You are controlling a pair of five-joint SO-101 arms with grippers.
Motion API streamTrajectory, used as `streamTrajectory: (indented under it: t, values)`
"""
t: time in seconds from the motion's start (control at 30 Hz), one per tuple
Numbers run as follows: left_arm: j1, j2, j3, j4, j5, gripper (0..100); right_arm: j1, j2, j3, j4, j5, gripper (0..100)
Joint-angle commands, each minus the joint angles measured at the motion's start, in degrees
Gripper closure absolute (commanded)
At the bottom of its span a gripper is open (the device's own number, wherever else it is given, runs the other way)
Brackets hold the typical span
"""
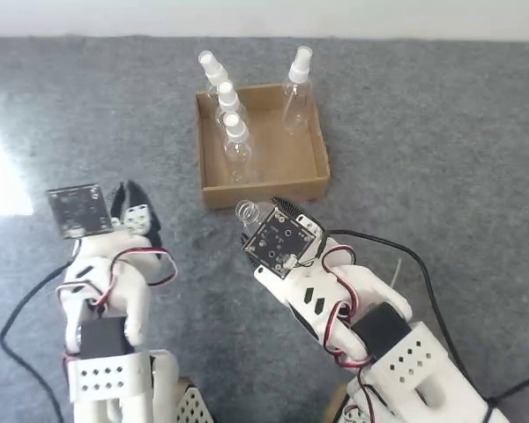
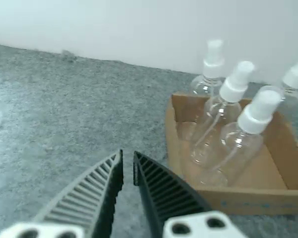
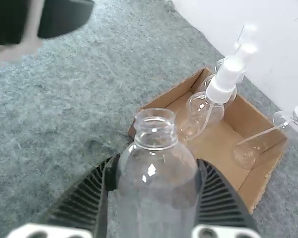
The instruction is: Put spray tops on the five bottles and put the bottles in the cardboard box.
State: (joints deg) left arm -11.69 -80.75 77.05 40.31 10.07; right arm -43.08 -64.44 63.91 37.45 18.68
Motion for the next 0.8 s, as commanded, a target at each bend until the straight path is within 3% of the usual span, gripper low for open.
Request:
streamTrajectory:
  t: [0.0,0.77]
  values:
    - [6.1,-0.8,-3.6,-1.6,0.9,96,-0.4,-1.8,-1.1,-1.5,-0.6,89.0]
    - [22.1,-0.8,-3.8,1.6,-3.8,97,-0.4,-1.8,0.4,-1.6,-0.6,89.0]
